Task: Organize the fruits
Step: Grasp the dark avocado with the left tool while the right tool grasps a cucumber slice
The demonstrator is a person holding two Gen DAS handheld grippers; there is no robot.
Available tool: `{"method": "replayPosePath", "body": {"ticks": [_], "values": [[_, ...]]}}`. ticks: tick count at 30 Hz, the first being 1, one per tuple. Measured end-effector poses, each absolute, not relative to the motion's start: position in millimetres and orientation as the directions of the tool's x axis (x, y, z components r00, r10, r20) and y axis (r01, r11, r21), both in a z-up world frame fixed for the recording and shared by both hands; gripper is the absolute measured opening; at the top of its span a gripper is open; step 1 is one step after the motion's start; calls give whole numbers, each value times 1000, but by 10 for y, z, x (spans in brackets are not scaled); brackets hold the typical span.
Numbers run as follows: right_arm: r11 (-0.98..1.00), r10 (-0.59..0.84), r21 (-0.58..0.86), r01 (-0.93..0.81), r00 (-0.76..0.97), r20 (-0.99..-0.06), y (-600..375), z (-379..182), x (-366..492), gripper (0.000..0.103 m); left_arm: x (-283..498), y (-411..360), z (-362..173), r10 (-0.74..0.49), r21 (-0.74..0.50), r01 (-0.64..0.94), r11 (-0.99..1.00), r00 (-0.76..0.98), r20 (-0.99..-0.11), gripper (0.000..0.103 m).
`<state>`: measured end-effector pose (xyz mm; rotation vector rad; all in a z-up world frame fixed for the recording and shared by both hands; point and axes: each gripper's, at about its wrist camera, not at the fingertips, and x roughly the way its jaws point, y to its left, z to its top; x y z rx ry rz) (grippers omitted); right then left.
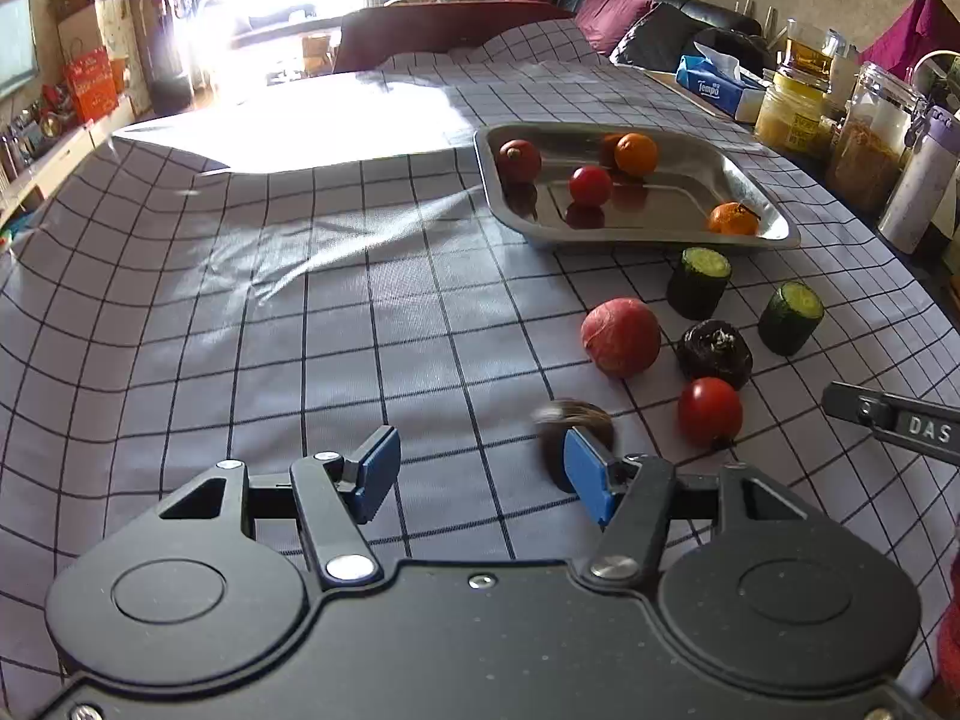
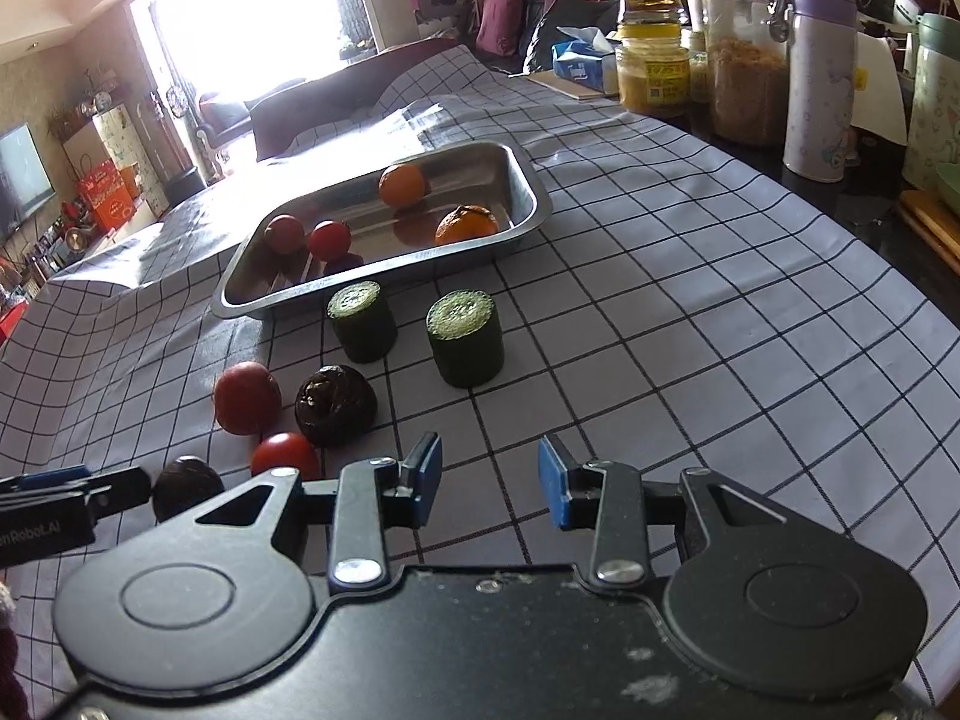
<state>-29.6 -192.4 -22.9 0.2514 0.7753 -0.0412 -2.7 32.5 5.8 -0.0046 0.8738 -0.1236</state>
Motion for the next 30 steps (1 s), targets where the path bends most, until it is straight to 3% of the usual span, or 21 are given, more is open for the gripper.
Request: {"method": "replayPosePath", "body": {"ticks": [14, 30], "values": [[976, 36, 174, 129, 694, -719, -1837, -268, -68, 38, 11, 130, 1, -189, -50, 237, 970, 612, -768, 65], [990, -1, 96, 107, 675, -737, -1781, -315, 365, 39, 176, 42, -138, -185, -57, 232, 971, 575, -797, 65]]}}
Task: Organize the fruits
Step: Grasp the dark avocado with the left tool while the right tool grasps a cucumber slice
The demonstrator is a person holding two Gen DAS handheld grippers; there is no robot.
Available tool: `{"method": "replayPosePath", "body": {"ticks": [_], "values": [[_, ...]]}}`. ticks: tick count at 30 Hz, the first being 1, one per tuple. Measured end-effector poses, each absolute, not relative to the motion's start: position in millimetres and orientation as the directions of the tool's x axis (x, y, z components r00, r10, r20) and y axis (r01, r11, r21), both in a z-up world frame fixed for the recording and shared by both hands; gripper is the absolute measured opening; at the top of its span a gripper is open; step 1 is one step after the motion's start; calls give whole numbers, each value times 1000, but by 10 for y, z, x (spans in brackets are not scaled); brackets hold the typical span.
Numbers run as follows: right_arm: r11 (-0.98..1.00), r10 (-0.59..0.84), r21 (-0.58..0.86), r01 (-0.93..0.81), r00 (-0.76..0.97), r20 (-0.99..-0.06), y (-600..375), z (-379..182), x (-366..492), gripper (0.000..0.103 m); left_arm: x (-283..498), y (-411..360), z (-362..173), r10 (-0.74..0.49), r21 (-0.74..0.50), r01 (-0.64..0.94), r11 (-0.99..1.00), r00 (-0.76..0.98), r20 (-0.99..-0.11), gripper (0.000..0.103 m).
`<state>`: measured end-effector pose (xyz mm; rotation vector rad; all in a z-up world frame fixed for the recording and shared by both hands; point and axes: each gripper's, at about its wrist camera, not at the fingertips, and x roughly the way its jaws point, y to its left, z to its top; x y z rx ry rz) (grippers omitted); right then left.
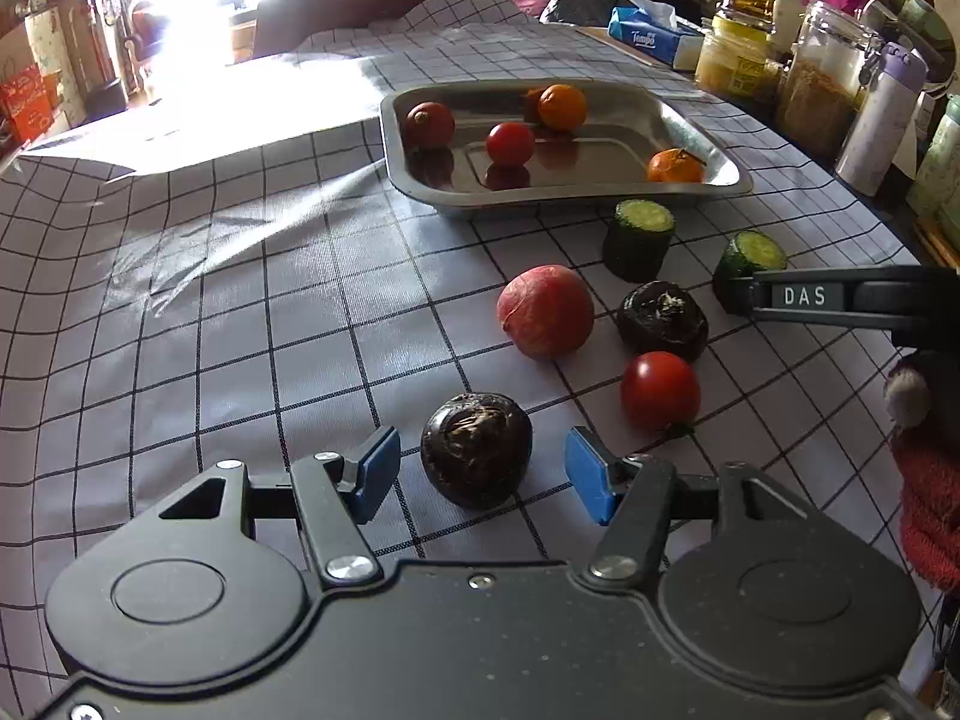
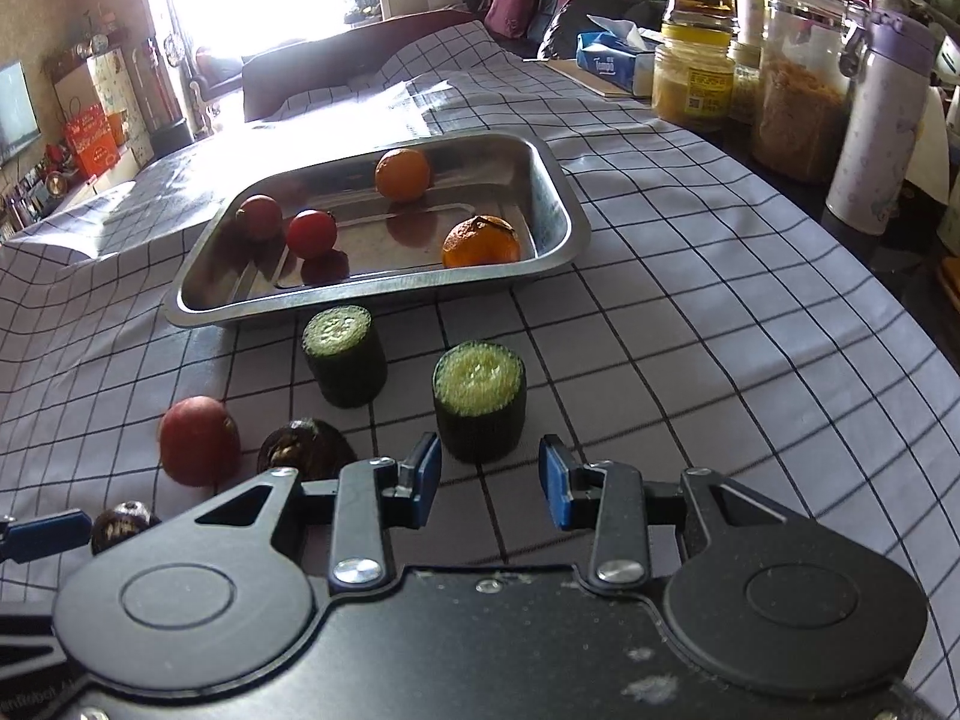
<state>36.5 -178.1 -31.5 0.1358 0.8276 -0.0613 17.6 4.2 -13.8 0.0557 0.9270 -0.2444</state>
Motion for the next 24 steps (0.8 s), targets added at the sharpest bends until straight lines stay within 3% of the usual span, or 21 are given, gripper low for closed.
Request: {"method": "replayPosePath", "body": {"ticks": [13, 16, 24], "values": [[991, 8, 96, 94, 671, -742, -1766, -347, 507, 41, 256, 58, -152, -190, -91, 200, 975, 556, -809, 61], [991, 0, 90, 99, 671, -741, -1760, -345, 497, 36, 253, 41, -146, -176, -80, 191, 978, 562, -808, 48], [980, 80, 177, 89, 640, -764, -1879, -306, 406, 36, 276, 91, -107, -203, -135, 168, 977, 505, -839, 48]]}}
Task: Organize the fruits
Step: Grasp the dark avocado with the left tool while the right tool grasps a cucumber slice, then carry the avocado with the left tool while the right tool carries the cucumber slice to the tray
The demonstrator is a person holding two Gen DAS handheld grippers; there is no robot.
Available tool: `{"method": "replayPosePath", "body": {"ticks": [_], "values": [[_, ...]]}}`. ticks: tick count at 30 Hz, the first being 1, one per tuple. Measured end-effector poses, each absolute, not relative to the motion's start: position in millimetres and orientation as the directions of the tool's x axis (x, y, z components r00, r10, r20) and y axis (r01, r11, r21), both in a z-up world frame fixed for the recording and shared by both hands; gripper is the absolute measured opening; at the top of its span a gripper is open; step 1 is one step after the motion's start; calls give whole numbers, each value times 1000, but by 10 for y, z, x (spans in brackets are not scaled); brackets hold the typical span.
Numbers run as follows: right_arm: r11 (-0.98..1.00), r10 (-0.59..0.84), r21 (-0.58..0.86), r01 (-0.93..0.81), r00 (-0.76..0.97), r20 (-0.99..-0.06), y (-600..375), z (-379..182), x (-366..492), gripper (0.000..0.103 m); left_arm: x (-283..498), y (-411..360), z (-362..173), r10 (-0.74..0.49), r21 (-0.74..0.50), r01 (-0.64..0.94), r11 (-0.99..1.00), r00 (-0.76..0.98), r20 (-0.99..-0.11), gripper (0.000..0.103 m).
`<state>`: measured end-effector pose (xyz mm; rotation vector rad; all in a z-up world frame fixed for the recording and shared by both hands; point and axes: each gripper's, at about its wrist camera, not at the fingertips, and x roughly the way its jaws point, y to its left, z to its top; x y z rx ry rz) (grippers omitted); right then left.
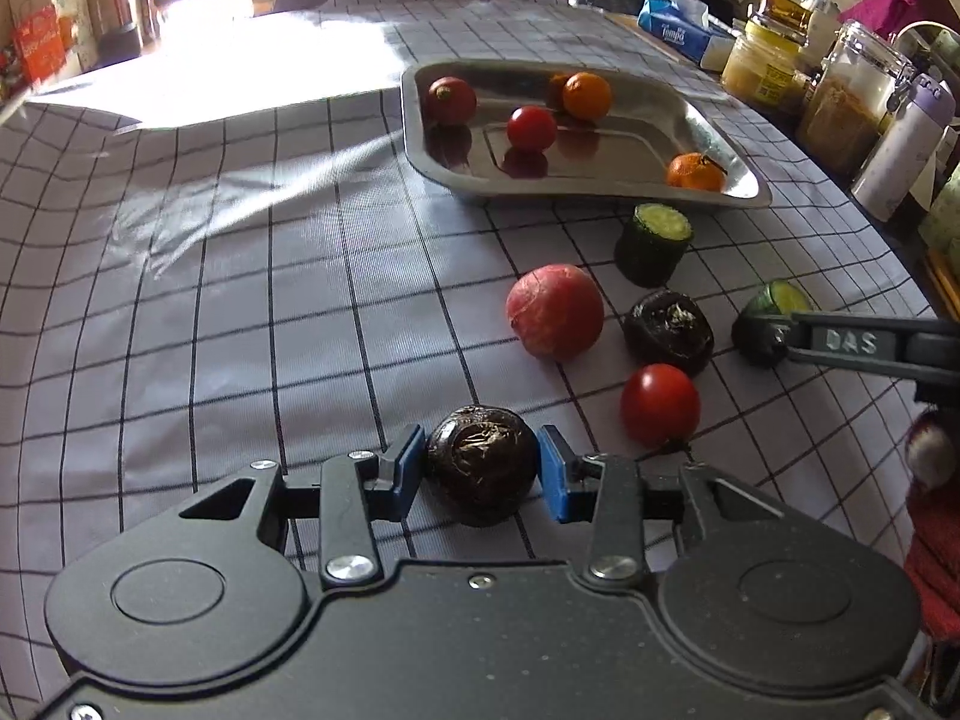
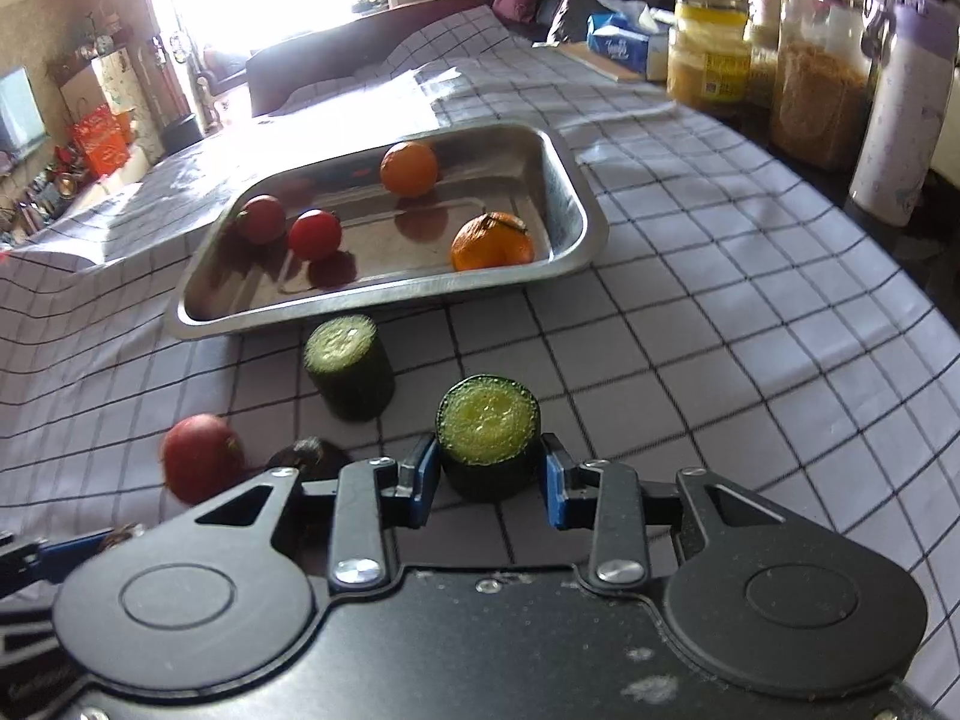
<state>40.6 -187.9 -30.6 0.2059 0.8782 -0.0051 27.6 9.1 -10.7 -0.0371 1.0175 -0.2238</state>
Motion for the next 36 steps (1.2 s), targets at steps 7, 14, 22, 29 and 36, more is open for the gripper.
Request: {"method": "replayPosePath", "body": {"ticks": [7, 14, 22, 29, 36], "values": [[959, 208, 278, 59, 519, -829, -2004, -216, 294, 36, 356, 103, -38, -264, -211, 175, 962, 380, -886, 48], [955, 265, 296, 11, 415, -870, -2022, -75, 238, 36, 485, 40, 129, -285, -229, 199, 953, 328, -901, 48], [962, 263, 269, -38, 383, -886, -2017, 269, 334, 36, 804, -28, 477, -280, -217, 201, 955, 381, -881, 48], [957, 260, 290, -14, 488, -833, -2097, 687, 618, 36, 1164, -86, 741, -279, -232, 157, 960, 474, -835, 48], [943, 254, 330, 51, 533, -807, -2150, 778, 984, 36, 1368, -200, 645, -236, -223, 90, 971, 529, -815, 48]]}}
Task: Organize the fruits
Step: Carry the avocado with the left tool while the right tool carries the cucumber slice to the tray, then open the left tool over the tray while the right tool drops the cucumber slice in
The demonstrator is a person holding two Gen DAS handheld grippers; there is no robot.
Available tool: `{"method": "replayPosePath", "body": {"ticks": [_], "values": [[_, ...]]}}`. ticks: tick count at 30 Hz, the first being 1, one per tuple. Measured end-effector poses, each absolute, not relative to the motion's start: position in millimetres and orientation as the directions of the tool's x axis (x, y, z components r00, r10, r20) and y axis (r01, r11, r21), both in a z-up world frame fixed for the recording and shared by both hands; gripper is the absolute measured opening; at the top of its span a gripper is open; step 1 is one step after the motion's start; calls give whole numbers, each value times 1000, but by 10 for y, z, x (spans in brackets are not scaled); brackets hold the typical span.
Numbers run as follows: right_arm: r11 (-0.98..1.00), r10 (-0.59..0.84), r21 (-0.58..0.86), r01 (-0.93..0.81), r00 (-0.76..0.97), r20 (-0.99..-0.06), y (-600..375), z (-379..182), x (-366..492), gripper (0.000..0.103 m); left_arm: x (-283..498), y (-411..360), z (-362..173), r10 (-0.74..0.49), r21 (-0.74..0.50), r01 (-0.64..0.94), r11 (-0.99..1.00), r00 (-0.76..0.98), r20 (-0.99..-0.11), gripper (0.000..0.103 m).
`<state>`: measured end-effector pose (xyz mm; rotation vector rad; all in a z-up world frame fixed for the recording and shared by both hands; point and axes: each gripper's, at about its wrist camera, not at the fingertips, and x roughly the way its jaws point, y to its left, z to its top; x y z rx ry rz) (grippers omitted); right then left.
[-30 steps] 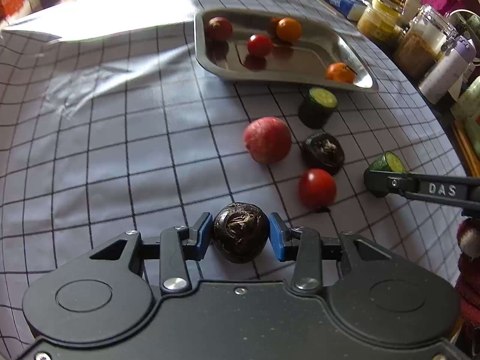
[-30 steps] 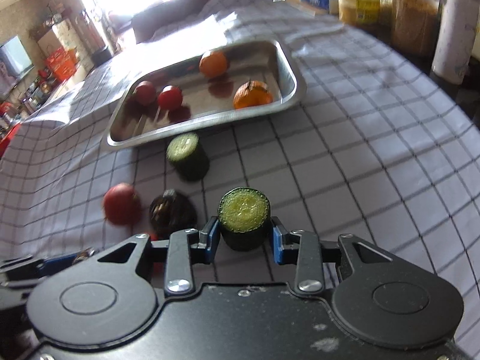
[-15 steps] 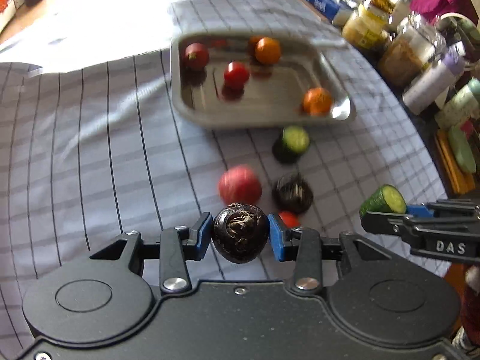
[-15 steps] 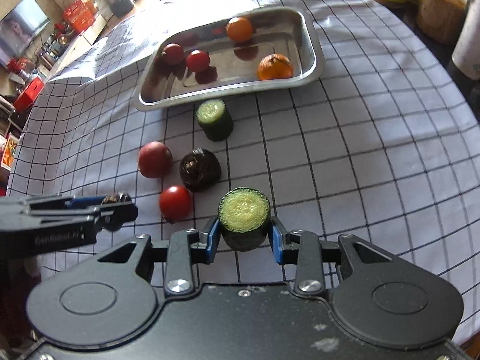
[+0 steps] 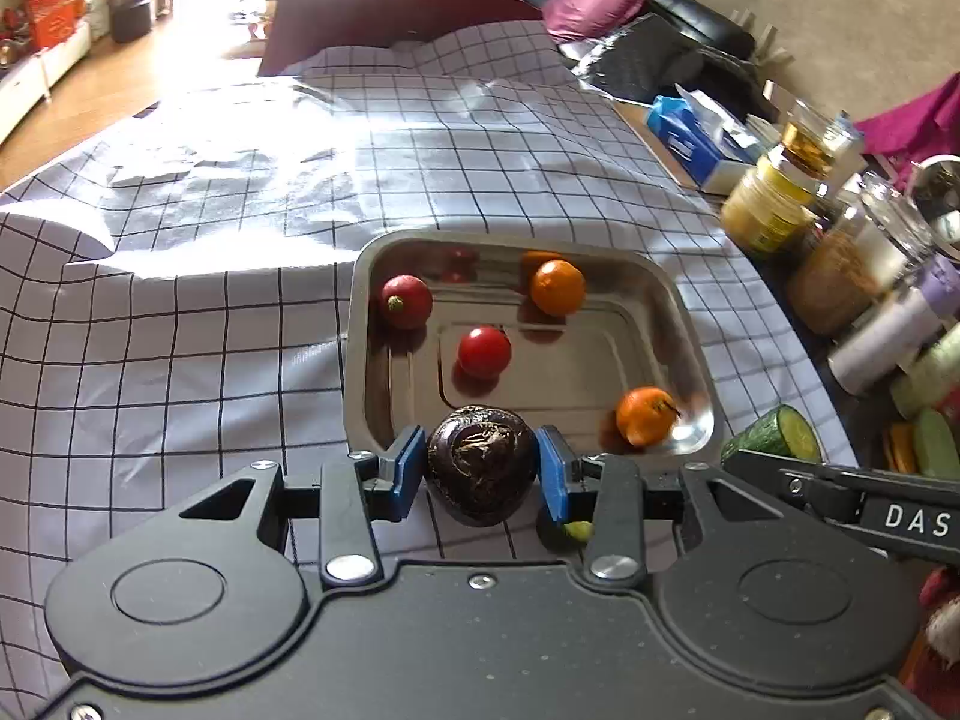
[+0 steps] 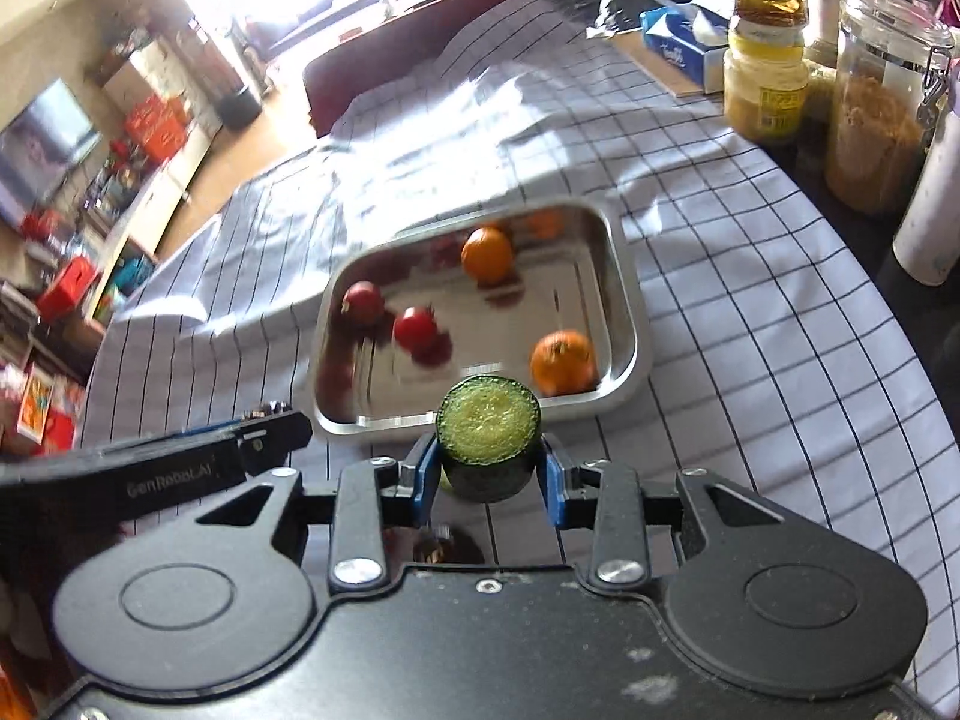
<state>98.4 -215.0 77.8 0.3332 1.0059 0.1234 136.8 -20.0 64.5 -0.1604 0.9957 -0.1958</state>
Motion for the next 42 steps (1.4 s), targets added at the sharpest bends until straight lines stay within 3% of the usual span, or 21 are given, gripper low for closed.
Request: {"method": "replayPosePath", "body": {"ticks": [12, 23, 30, 42], "values": [[941, 238, 326, 94, 504, -830, -2172, 483, 1433, 36, 1566, -342, 422, -217, -233, 34, 972, 513, -830, 48], [929, 226, 348, 124, 555, -801, -2214, 475, 1649, 36, 1633, -422, 278, -173, -172, 48, 984, 493, -853, 48], [954, 118, 252, 164, 567, -815, -2226, 296, 1670, 36, 1678, -461, 220, -153, -143, 59, 988, 487, -860, 48], [967, 67, 201, 156, 609, -790, -2235, 272, 1621, 36, 1650, -505, 231, -147, -131, 68, 989, 498, -854, 49]]}}
